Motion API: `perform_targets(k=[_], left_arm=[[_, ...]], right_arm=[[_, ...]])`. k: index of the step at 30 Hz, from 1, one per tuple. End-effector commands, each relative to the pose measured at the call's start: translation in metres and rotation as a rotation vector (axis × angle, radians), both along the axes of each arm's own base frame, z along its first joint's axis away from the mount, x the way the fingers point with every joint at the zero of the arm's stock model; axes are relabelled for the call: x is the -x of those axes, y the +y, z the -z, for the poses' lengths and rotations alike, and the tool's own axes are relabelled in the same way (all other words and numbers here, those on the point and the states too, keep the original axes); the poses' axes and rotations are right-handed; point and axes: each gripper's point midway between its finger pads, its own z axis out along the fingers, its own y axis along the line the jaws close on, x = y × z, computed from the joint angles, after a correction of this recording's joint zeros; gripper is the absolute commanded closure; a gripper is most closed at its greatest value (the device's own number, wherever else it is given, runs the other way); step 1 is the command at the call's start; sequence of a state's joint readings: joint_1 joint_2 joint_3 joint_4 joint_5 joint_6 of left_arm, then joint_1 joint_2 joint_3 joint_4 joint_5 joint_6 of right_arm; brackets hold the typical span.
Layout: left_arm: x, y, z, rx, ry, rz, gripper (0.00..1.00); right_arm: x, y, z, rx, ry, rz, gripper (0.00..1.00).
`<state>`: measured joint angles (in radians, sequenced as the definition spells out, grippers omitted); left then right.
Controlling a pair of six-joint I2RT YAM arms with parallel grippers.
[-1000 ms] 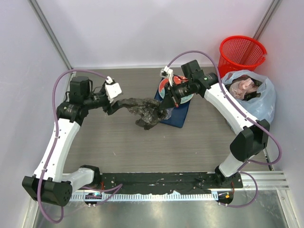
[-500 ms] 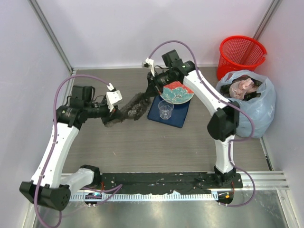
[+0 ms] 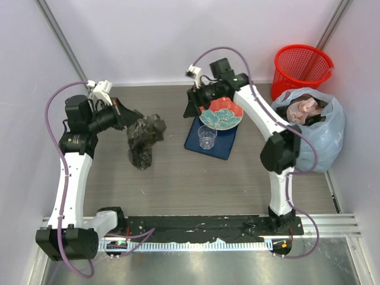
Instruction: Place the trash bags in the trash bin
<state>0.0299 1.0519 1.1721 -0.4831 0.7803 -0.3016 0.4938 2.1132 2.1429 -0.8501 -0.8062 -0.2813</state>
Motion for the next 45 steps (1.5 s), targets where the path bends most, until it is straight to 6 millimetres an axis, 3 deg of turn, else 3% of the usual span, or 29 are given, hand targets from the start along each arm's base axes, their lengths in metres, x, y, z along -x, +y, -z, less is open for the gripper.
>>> perform_targets(k=[1,4,5,7,12,14,17,18,20,24,27,31,36,37,38,39,41,42,43,45], left_arm=[[-0.021,-0.008,-0.048,0.277,0.028,-0.019,1.0],[-0.022,-0.013,-0.052,0.329,0.048,0.005,1.0],[-0.022,-0.014,-0.052,0.335,0.054,0.013,1.0],[-0.016,-0.018,-0.057,0.352,0.055,0.054,1.0],[-0.009,-0.024,-0.065,0.377,0.073,0.112,1.0],[-0.007,-0.025,-0.066,0.38,0.079,0.127,1.0],[-0.006,-0.027,-0.064,0.393,0.107,0.14,1.0],[-0.006,-0.027,-0.064,0.397,0.111,0.144,1.0],[-0.003,-0.028,-0.063,0.401,0.121,0.161,1.0],[0.001,-0.03,-0.062,0.407,0.136,0.183,1.0],[0.003,-0.031,-0.06,0.414,0.154,0.196,1.0],[0.008,-0.032,-0.061,0.413,0.15,0.203,1.0],[0.009,-0.033,-0.062,0.424,0.175,0.22,1.0],[0.01,-0.034,-0.063,0.427,0.178,0.224,1.0],[0.01,-0.033,-0.063,0.427,0.177,0.224,1.0],[0.01,-0.034,-0.063,0.427,0.176,0.228,1.0],[0.006,-0.031,-0.067,0.418,0.155,0.226,1.0],[0.001,-0.029,-0.067,0.411,0.148,0.213,1.0],[-0.009,-0.023,-0.068,0.404,0.163,0.177,1.0],[-0.044,-0.001,-0.056,0.263,0.086,0.022,1.0]], right_arm=[[0.043,-0.014,-0.088,-0.136,-0.16,-0.031,0.25],[0.057,-0.004,-0.082,-0.147,-0.204,-0.057,0.23],[0.059,-0.004,-0.086,-0.154,-0.235,-0.052,0.23],[0.058,0.005,-0.076,-0.16,-0.29,-0.054,0.2],[0.034,0.022,-0.073,-0.189,-0.425,-0.007,0.14],[0.028,0.025,-0.081,-0.226,-0.459,0.013,0.12],[0.031,0.029,-0.089,-0.3,-0.488,0.043,0.11],[0.026,0.025,-0.079,-0.279,-0.488,0.089,0.11],[0.018,0.025,-0.092,-0.313,-0.547,0.139,0.12],[0.003,0.019,-0.094,-0.301,-0.589,0.217,0.12],[0.008,0.025,-0.094,-0.329,-0.581,0.181,0.11],[0.034,0.043,-0.1,-0.416,-0.489,0.048,0.15],[0.057,0.047,-0.099,-0.447,-0.417,-0.031,0.18],[0.058,0.047,-0.096,-0.439,-0.421,-0.039,0.21],[0.06,0.047,-0.091,-0.42,-0.413,-0.04,0.3],[0.057,0.047,-0.091,-0.409,-0.43,-0.042,0.5],[0.057,0.043,-0.08,-0.362,-0.399,-0.032,0.68],[0.057,0.042,-0.084,-0.355,-0.397,-0.03,0.9],[0.059,0.039,-0.083,-0.344,-0.367,-0.025,0.99],[0.071,0.037,-0.081,-0.353,-0.279,-0.034,0.99]])
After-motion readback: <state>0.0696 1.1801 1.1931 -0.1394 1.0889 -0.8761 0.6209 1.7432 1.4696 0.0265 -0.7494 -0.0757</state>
